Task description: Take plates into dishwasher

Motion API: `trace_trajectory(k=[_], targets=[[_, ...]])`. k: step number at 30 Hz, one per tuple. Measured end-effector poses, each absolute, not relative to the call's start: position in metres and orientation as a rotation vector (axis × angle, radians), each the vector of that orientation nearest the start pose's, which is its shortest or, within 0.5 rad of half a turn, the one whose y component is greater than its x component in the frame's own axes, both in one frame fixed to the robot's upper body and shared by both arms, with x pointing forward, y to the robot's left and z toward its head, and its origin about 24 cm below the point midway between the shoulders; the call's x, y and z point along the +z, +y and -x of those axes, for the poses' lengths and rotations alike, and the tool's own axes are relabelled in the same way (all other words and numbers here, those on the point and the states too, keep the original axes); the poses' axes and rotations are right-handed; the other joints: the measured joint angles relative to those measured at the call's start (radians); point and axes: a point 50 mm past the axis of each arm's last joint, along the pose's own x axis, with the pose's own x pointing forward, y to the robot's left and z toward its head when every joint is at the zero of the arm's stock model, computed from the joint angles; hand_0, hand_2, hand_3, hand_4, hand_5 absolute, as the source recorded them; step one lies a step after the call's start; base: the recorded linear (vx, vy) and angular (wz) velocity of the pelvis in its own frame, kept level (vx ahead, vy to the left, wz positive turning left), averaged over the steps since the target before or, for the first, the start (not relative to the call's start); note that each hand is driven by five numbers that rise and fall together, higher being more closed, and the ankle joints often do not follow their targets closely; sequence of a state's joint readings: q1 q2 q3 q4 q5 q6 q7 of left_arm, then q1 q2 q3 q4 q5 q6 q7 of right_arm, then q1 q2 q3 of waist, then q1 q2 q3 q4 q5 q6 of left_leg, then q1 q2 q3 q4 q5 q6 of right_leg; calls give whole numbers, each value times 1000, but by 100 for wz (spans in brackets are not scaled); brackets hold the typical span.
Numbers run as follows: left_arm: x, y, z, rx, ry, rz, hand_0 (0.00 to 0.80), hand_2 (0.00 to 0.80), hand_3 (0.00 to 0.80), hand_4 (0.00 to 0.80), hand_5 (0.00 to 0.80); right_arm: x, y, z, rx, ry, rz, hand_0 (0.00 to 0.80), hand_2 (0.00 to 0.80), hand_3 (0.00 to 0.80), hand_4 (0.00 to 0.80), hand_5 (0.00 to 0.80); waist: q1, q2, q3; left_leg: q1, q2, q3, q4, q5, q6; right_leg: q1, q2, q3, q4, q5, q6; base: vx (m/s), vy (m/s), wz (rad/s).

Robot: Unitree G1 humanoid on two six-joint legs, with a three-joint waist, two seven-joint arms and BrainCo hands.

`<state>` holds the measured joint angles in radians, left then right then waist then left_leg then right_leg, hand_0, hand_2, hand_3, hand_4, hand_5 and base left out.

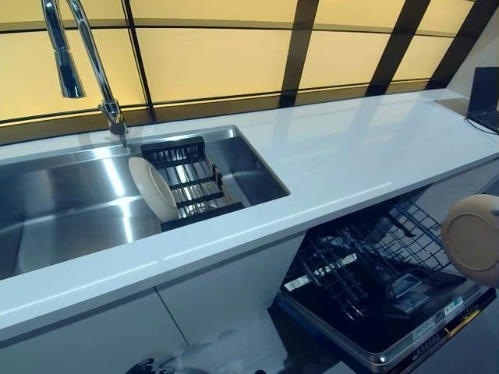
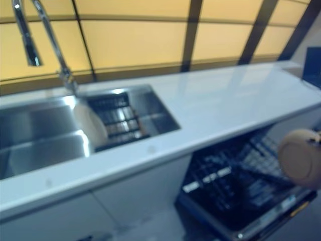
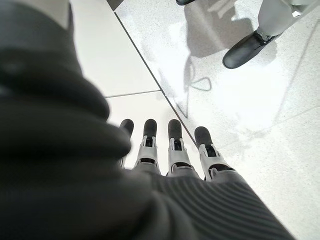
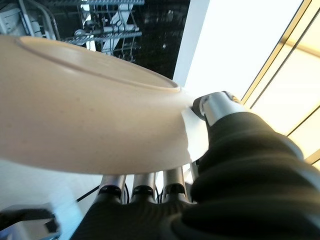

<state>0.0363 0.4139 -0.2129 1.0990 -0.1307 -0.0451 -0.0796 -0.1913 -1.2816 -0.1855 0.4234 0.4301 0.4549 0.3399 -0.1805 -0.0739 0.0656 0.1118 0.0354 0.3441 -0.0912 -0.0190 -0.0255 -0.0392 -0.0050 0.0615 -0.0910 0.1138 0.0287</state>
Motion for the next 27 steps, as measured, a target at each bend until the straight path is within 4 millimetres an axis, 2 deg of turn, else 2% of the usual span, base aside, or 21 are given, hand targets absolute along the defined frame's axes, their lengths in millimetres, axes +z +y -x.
trace_trajectory(k=[7, 17, 27], targets=[[-138, 280, -104, 33, 1116, -320, 0, 0, 0, 0, 0, 195, -416, -245, -263, 420, 571, 800, 800, 800, 800, 800, 3, 14, 9, -1, 1, 1, 0, -1, 0, -1, 0, 0, 0, 0, 0, -5, -3, 0], [-139, 279, -105, 31, 1114, -317, 0, 0, 0, 0, 0, 183, -408, -250, -229, 451, 621, 800, 800, 800, 800, 800, 7, 30, 27, -3, 1, -6, 0, -1, 1, -1, -4, -7, 0, 0, 0, -11, -3, 1], [-138, 276, -108, 24, 1099, -312, 0, 0, 0, 0, 0, 153, -389, -263, -164, 482, 584, 800, 800, 800, 800, 800, 33, 55, 48, -4, 1, -19, 0, 3, -2, 3, -3, -20, 0, 0, -1, -5, -3, 2]])
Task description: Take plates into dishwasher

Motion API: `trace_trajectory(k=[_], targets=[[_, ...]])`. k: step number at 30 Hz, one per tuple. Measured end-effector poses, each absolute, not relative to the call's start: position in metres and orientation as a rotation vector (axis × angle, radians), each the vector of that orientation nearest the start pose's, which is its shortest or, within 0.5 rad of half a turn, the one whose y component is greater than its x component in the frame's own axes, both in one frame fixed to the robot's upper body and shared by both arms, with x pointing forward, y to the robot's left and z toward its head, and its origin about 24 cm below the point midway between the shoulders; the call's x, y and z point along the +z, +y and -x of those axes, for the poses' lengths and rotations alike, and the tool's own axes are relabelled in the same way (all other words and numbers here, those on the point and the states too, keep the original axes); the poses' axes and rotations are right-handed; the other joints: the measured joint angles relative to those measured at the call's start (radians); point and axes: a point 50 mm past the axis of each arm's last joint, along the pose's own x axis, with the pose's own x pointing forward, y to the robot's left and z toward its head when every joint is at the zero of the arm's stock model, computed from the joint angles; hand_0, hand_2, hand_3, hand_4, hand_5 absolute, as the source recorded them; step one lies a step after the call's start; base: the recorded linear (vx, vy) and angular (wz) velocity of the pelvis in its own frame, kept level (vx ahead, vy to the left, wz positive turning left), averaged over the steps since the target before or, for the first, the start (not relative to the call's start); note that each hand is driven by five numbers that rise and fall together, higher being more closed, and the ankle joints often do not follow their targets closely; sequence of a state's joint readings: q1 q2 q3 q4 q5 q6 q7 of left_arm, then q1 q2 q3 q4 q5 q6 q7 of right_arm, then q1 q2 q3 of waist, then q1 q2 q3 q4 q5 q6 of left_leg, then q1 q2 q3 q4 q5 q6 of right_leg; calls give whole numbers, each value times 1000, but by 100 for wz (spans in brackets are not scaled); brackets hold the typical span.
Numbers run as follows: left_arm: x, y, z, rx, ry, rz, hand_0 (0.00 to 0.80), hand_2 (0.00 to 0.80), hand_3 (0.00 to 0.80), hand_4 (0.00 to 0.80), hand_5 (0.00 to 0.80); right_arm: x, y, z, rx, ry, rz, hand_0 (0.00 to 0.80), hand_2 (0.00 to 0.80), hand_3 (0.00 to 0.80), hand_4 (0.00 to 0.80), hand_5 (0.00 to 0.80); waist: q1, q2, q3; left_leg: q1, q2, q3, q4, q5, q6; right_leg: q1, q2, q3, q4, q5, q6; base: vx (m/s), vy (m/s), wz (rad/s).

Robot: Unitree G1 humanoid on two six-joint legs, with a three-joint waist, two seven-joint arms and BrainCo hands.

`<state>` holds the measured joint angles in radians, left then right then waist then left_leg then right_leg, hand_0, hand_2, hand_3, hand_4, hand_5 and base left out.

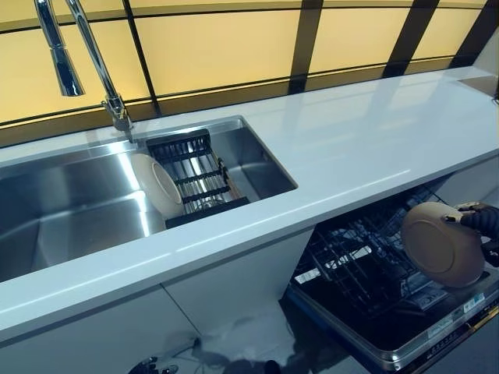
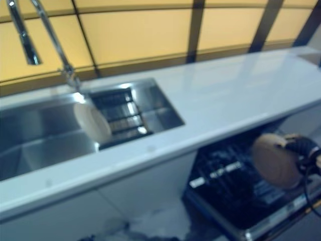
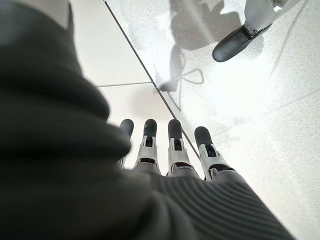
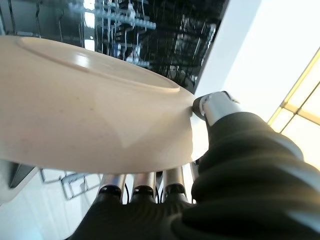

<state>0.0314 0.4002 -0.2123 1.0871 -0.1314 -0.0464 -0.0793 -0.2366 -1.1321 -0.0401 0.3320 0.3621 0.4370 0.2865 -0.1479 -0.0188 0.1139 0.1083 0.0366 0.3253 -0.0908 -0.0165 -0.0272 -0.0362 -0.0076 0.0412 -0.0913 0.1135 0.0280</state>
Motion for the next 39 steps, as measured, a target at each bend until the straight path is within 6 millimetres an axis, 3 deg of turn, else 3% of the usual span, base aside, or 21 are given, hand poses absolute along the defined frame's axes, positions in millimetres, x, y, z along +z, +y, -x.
trace_trajectory(k=[8, 16, 39], targets=[[-138, 275, -109, 22, 1097, -310, 0, 0, 0, 0, 0, 156, -377, -277, -163, 436, 585, 800, 800, 800, 800, 800, 18, 12, 19, 0, -4, -15, 0, 3, 3, 5, -11, -29, 0, -1, -1, -6, -5, 5], [-138, 274, -110, 20, 1092, -307, 0, 0, 0, 0, 0, 144, -373, -283, -169, 470, 615, 800, 800, 800, 800, 800, 38, 19, 24, -1, -6, -30, 1, 5, 5, 10, -15, -50, 0, -2, -3, 2, -5, 5], [-135, 269, -119, 7, 1053, -301, 0, 0, 0, 0, 0, 92, -371, -283, -204, 599, 517, 800, 800, 800, 800, 800, 58, 59, 54, -4, -7, -51, 4, 7, 7, 17, -19, -78, 0, -3, -9, -1, -2, 2]])
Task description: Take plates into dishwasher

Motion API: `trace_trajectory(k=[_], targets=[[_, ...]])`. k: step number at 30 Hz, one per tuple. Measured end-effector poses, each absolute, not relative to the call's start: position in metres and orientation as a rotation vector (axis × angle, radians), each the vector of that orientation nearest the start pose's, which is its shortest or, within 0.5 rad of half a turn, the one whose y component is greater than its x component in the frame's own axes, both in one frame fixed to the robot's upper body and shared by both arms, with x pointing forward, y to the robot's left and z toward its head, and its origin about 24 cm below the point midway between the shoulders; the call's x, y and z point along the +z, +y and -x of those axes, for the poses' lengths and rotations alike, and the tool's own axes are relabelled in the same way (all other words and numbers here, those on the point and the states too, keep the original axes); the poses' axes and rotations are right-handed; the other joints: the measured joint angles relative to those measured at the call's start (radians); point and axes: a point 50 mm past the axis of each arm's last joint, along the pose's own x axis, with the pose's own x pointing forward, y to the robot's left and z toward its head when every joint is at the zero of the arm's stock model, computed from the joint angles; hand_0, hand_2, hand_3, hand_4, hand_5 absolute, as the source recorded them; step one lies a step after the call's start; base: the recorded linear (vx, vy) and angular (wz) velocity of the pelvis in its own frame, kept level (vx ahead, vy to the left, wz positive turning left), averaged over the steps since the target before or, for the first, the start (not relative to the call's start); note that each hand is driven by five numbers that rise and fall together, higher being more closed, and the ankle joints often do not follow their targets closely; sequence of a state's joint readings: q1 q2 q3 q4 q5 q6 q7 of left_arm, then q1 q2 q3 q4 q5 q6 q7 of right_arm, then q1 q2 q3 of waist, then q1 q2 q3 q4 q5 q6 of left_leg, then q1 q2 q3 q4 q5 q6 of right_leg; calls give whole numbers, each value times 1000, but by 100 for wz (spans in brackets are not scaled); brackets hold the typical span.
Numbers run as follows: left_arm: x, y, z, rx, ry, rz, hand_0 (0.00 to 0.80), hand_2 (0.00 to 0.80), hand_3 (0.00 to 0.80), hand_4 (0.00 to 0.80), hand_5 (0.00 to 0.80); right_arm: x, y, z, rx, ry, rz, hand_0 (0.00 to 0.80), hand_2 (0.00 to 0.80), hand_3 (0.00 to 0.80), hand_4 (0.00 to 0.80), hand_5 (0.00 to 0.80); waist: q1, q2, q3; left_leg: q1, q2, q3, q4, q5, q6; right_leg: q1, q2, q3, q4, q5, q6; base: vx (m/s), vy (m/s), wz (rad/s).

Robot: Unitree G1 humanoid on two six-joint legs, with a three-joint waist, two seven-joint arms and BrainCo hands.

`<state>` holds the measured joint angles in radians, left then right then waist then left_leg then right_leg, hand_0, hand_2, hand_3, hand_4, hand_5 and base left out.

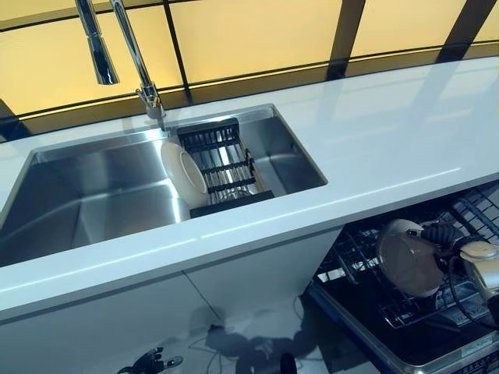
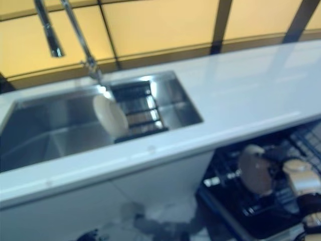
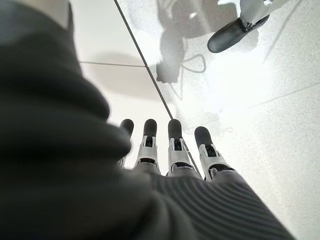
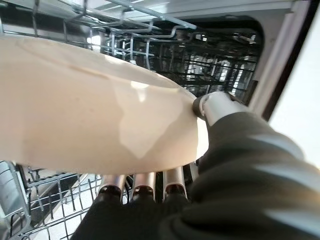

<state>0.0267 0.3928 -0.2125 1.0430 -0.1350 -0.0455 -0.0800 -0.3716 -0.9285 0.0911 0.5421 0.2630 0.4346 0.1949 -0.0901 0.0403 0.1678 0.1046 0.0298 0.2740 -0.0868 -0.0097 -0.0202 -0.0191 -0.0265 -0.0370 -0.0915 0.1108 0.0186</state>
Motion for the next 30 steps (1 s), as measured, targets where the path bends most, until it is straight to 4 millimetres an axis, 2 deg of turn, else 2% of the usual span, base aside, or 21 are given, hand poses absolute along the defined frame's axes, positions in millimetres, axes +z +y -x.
trace_trajectory(k=[10, 16, 21, 30], targets=[[-135, 269, -121, 11, 1047, -295, 0, 0, 0, 0, 0, 64, -376, -274, -233, 686, 487, 800, 800, 800, 800, 800, 12, 13, 7, 5, 0, -3, 0, 1, 1, 7, -2, -4, 0, -1, -1, 0, 0, 0], [-133, 267, -126, 5, 1025, -293, 0, 0, 0, 0, 0, 55, -383, -267, -252, 729, 484, 800, 800, 800, 800, 800, 29, 22, 13, 4, -1, -8, 0, 1, 1, 8, -4, -9, 0, -1, -1, -3, -3, 2], [-133, 267, -126, 5, 1025, -293, 0, 0, 0, 0, 0, 46, -379, -267, -242, 742, 467, 800, 800, 800, 800, 800, 31, 26, 15, 4, -2, -16, 1, 2, 2, 12, -6, -18, 0, -3, -1, 5, -10, 5], [-132, 267, -127, 2, 1019, -292, 0, 0, 0, 0, 0, 46, -379, -268, -241, 732, 487, 800, 800, 800, 800, 800, 32, 43, 23, 5, -6, -27, 1, 4, 5, 16, -11, -30, 0, -5, 0, 1, -3, 3]])
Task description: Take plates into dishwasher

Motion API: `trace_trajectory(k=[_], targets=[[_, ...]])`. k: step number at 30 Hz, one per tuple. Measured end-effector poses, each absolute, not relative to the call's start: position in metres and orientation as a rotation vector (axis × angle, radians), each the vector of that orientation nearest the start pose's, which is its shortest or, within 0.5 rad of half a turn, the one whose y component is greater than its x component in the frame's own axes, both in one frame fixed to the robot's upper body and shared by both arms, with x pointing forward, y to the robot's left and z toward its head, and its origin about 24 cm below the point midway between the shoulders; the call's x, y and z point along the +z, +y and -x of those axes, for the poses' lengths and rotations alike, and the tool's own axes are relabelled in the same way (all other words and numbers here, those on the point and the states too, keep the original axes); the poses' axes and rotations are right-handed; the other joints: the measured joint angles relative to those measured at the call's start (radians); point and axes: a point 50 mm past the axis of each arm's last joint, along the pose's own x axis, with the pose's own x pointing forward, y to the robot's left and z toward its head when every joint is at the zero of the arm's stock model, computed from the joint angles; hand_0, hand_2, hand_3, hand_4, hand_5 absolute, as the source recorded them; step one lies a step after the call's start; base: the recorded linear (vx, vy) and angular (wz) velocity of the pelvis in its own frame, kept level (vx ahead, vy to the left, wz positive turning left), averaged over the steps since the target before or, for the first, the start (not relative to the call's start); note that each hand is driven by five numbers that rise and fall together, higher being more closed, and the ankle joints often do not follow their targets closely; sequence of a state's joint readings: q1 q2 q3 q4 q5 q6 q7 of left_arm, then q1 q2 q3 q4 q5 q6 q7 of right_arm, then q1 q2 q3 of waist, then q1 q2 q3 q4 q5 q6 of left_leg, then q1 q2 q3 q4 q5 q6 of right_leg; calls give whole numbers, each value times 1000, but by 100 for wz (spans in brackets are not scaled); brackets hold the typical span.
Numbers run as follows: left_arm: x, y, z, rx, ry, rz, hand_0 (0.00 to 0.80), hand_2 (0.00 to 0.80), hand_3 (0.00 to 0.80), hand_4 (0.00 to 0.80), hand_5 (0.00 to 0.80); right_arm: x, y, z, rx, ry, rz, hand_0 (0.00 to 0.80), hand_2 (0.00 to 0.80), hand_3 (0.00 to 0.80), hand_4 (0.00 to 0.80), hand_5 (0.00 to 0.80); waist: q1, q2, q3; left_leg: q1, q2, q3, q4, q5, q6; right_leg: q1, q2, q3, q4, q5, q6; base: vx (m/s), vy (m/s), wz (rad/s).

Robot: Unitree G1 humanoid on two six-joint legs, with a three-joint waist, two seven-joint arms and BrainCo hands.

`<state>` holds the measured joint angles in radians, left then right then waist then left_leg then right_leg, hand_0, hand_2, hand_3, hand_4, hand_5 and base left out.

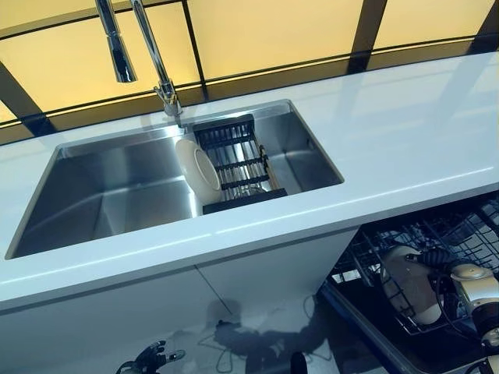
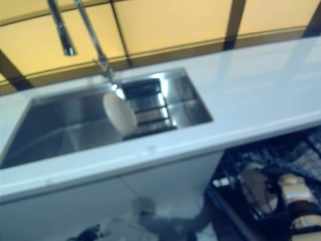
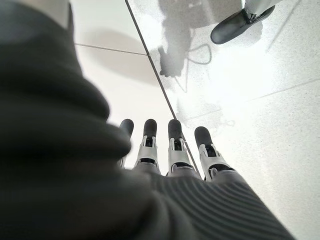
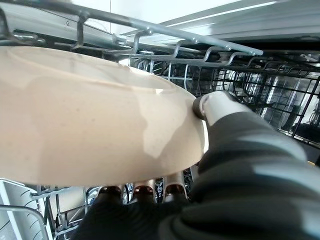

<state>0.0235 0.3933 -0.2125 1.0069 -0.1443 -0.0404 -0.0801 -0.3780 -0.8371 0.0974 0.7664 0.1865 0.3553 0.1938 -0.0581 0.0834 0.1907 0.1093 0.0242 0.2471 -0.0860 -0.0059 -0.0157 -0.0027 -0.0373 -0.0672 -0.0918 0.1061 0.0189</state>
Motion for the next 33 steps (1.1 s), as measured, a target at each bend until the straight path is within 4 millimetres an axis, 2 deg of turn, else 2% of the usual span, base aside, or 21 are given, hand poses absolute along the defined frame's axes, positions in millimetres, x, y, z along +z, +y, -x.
trace_trajectory(k=[3, 4, 5, 6, 19, 25, 33], targets=[[-132, 267, -127, 4, 1026, -292, 0, 0, 0, 0, 0, 47, -379, -269, -237, 733, 493, 800, 800, 800, 800, 800, 0, 2, 0, 0, 0, 0, 0, 0, 0, 0, 0, 0, 0, 0, 0, 0, 0, 0], [-132, 267, -127, 3, 1024, -291, 0, 0, 0, 0, 0, 47, -379, -269, -235, 732, 493, 747, 747, 747, 747, 747, 0, 3, 0, 0, 0, 0, 0, 0, 0, 0, 0, 0, 0, 0, 0, 0, 0, 0], [-132, 266, -127, 2, 1023, -291, 0, 0, 0, 0, 0, 47, -379, -269, -235, 732, 493, 505, 505, 505, 505, 505, 0, 3, 1, 0, 0, -1, 0, 0, 0, 0, 0, 0, 0, 0, 0, 0, 0, 0], [-132, 266, -127, 2, 1022, -291, 0, 0, 0, 0, 0, 48, -379, -269, -236, 730, 493, 0, 0, 0, 0, 0, 0, 4, 1, 0, 0, -1, 0, 0, 0, 0, 0, 0, 0, 0, 0, 0, 0, 0], [-131, 266, -129, 0, 1017, -291, 0, 0, 0, 0, 0, 52, -388, -264, -252, 788, 477, 0, 0, 0, 0, 0, -5, 3, 2, 1, -1, -1, 0, 0, 0, 1, 0, 1, 0, 0, 0, 0, 0, 0], [-131, 266, -130, 4, 1013, -290, 0, 0, 0, 0, 0, 78, -407, -256, -274, 797, 482, 0, 0, 0, 0, 0, -10, -17, 8, 2, -2, 0, 0, 0, 0, 2, 2, 5, 1, 1, 0, 0, 0, 0], [-125, 278, -133, 44, 999, -294, 0, 0, 0, 0, 0, 125, -448, -228, -355, 816, 457, 0, 0, 0, 0, 0, -18, -82, 9, 3, -3, 2, 0, 0, 0, 2, 3, 8, 1, 1, 1, 0, 0, 0]])
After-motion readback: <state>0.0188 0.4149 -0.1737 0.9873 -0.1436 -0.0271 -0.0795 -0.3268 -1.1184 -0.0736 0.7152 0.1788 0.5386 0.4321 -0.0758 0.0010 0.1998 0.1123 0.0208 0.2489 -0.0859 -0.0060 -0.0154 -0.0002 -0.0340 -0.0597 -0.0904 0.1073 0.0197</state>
